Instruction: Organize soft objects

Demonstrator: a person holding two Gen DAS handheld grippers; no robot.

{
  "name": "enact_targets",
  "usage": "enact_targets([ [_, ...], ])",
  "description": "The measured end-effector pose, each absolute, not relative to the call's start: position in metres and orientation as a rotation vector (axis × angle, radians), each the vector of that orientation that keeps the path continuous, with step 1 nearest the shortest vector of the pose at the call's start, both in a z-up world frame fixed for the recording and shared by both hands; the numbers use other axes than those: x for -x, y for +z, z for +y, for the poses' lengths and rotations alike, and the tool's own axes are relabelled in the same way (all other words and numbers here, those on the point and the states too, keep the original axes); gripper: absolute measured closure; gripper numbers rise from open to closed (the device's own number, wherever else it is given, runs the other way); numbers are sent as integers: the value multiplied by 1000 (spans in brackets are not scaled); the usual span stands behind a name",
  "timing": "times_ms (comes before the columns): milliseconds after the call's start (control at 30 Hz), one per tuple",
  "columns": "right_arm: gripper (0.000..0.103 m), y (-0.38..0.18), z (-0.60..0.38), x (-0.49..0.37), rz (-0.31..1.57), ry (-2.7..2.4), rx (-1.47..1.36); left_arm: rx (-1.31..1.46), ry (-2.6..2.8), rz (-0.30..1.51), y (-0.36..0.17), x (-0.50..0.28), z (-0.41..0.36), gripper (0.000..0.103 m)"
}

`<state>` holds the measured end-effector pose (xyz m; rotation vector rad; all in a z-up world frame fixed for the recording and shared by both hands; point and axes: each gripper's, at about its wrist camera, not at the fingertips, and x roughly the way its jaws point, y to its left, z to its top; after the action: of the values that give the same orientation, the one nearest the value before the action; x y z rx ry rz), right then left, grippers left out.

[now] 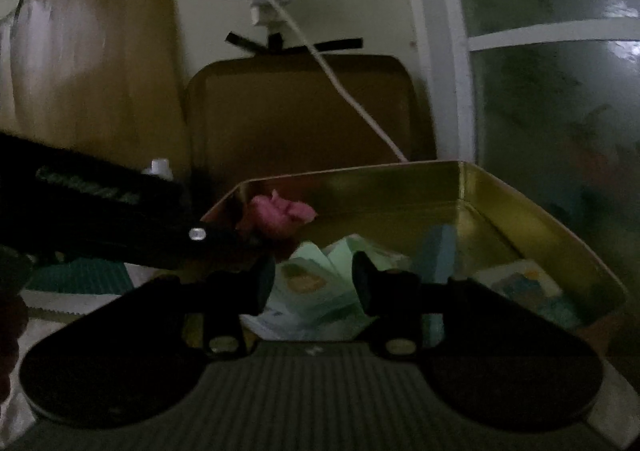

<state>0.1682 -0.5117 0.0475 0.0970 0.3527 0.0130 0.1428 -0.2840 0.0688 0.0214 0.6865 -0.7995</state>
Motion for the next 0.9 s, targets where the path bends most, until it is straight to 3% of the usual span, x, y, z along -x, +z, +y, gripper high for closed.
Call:
enact_targets([
  [333,56,51,-501,-119,290,1,-193,-84,-754,608,75,-99,-243,31],
  [467,47,54,-497,-102,288,-14,-224,-89,-728,587,75,-80,-221,19],
  [700,47,55,-485,-84,319,0,-273,-98,-660,584,70,-55,-187,19],
  [900,46,55,-468,-74,356,42,-285,-101,-595,593,58,-40,-164,1],
])
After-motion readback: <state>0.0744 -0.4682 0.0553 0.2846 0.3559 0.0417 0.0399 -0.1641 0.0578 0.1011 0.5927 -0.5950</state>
